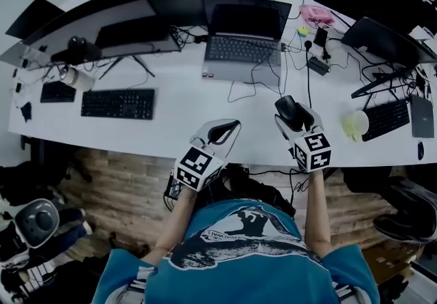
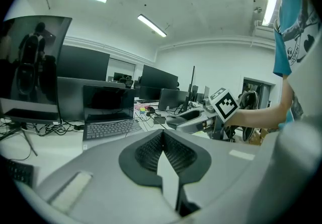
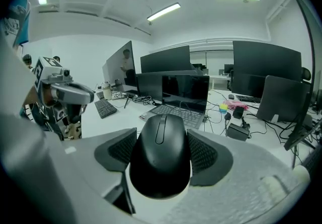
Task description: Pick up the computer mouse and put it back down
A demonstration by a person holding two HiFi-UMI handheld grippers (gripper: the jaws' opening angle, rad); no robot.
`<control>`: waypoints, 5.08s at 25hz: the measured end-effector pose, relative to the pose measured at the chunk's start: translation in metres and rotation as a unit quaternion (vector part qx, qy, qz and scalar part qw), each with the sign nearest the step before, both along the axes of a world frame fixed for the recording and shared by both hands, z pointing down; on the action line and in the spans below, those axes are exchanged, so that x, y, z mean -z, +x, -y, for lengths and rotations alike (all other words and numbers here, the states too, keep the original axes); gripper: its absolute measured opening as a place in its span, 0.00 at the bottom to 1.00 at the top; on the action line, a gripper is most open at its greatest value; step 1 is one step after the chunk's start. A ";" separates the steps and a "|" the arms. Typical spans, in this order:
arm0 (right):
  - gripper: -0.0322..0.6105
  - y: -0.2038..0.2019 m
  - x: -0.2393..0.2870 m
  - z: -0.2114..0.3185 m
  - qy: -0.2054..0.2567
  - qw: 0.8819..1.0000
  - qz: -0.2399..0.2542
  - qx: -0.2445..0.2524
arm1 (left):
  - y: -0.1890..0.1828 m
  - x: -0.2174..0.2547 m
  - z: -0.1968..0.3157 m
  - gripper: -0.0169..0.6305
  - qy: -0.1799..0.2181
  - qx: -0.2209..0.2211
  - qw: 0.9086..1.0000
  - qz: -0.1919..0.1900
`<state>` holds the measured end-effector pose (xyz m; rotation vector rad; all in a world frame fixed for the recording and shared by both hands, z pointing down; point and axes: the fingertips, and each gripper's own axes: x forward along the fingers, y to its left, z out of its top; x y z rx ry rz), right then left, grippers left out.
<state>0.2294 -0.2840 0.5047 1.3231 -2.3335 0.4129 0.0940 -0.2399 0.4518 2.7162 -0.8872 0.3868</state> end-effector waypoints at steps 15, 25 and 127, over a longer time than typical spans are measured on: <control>0.53 0.059 -0.133 0.009 -0.121 0.990 -0.017 -0.066 | 0.021 -0.002 -0.006 0.05 -0.006 0.003 1.000 0.016; 0.53 0.062 -0.159 0.001 -0.140 0.987 -0.055 -0.062 | 0.024 -0.010 -0.019 0.05 -0.017 -0.006 1.000 0.025; 0.05 -0.212 0.037 -0.222 0.059 0.994 0.096 0.000 | -0.150 0.000 -0.195 0.05 0.022 -0.032 0.999 -0.013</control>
